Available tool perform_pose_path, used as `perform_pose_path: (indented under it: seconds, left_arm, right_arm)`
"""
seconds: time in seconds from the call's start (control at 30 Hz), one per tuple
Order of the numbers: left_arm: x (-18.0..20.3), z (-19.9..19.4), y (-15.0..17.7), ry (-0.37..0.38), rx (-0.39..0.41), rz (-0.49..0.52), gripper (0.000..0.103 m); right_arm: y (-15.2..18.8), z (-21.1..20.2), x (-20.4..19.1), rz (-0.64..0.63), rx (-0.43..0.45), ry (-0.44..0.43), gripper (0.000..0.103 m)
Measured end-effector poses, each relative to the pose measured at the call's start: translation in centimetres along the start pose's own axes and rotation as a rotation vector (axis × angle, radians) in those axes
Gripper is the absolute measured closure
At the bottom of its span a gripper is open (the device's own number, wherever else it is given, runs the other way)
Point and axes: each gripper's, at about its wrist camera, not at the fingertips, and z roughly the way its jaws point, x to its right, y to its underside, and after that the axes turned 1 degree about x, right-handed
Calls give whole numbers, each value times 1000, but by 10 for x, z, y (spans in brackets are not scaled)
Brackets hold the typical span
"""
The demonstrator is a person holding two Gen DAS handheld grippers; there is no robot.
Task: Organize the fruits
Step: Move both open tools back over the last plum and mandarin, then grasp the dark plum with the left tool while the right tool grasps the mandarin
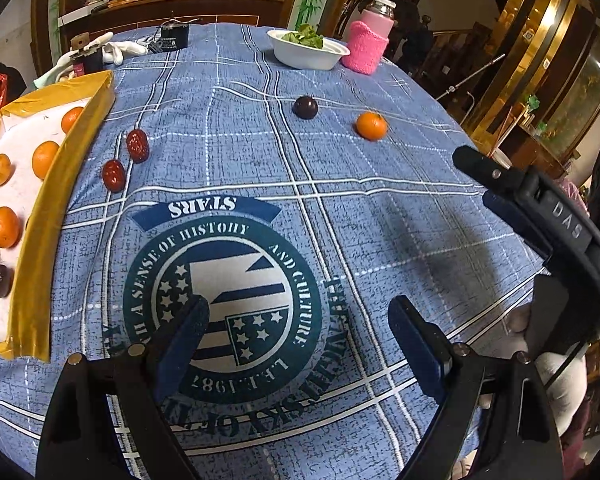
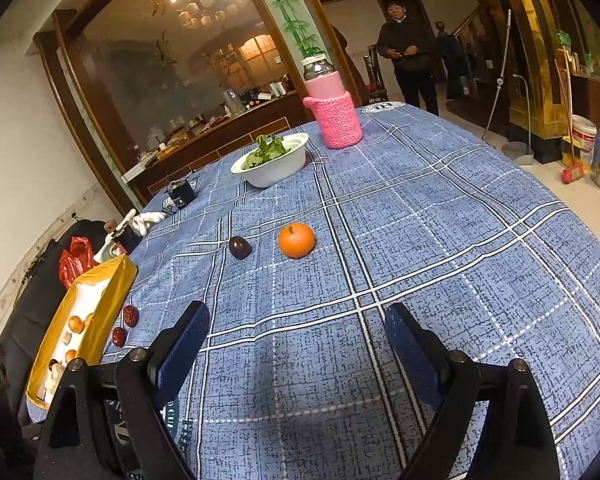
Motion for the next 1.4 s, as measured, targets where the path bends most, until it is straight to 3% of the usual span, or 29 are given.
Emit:
perform_pose_path:
  seconds: [0.13, 0.3, 0.37, 0.47, 0.57, 0.73, 0.8, 0.9, 1.0, 1.13, 1.23, 1.27, 1.4]
  left_arm:
    - [-7, -8, -3, 36, 16, -9, 13]
    - [-53, -89, -19, 74, 356, -76, 11]
    - [-72, -104, -22, 44, 402, -96, 1]
    - [-90, -99, -27, -45, 325, -123, 1]
    - [-108, -95, -25, -18, 311, -183, 5]
    - [-99, -76, -39, 45, 258, -163, 29]
    - [-90, -67, -50, 68, 237, -137, 45]
    - [-74, -57, -71, 71, 228, -87, 46]
    - [-55, -45, -91, 49, 228, -28, 45]
    - [-33, -9, -116, 23, 196, 31, 41]
    - [-21, 28, -130, 28, 153, 48, 41]
    - [-18, 41, -134, 32, 134, 47, 41]
    - [-1, 82, -148, 19, 86, 71, 41]
  right_arm:
    - [0, 1, -1, -3, -5, 2, 10]
    - [0, 2, 0, 4, -14, -12, 10]
    - [1, 2, -1, -1, -15, -22, 10]
    - [-1, 9, -5, -26, -60, -35, 10]
    - [-4, 14, -12, -72, -98, -60, 10]
    - [-30, 40, -22, -160, -150, -39, 11]
    - [-48, 63, -17, -141, -161, -18, 19]
    - [-65, 104, -5, -84, -206, 5, 34]
    - [-68, 131, 1, -47, -237, -3, 37]
    - [-64, 145, 3, -31, -262, -49, 38]
    - [-63, 150, 1, -54, -282, -68, 61]
    - [-62, 151, 2, -52, -285, -71, 64]
    - [-64, 146, 9, -18, -276, -78, 64]
